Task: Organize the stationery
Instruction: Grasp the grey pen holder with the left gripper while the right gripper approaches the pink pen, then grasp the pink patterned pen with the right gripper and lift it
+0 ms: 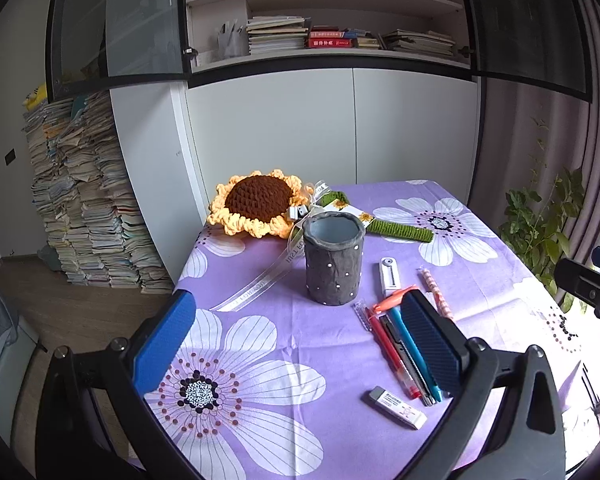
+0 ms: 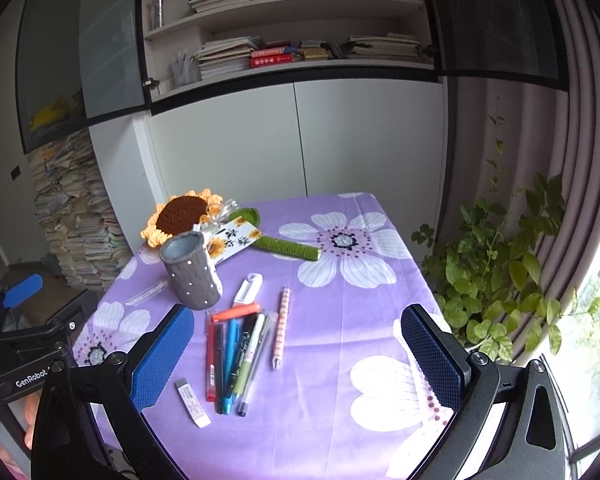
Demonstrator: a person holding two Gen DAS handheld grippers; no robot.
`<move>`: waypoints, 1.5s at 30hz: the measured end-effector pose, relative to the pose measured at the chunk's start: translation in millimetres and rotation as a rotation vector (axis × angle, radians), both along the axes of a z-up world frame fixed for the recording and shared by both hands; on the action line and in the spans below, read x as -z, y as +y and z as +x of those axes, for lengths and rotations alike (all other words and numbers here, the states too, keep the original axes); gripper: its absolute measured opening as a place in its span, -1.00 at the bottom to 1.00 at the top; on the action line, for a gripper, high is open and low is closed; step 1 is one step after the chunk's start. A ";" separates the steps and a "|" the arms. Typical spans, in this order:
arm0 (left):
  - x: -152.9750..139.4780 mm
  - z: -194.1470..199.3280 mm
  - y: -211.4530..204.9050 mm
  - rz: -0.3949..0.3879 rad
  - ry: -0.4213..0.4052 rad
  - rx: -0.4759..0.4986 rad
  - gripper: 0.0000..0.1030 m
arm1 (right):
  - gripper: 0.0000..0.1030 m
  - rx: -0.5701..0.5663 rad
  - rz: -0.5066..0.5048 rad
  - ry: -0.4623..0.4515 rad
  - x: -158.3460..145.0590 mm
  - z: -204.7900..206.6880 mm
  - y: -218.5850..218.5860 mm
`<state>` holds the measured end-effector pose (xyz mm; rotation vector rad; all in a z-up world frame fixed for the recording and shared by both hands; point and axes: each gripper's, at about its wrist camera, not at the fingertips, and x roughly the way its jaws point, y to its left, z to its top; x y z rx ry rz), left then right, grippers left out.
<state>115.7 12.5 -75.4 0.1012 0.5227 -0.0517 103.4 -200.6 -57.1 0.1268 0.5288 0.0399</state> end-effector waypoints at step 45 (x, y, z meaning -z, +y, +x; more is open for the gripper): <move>76.4 152.6 -28.7 -0.014 0.225 0.239 0.36 | -0.67 -0.113 -0.103 0.514 110.8 224.6 30.6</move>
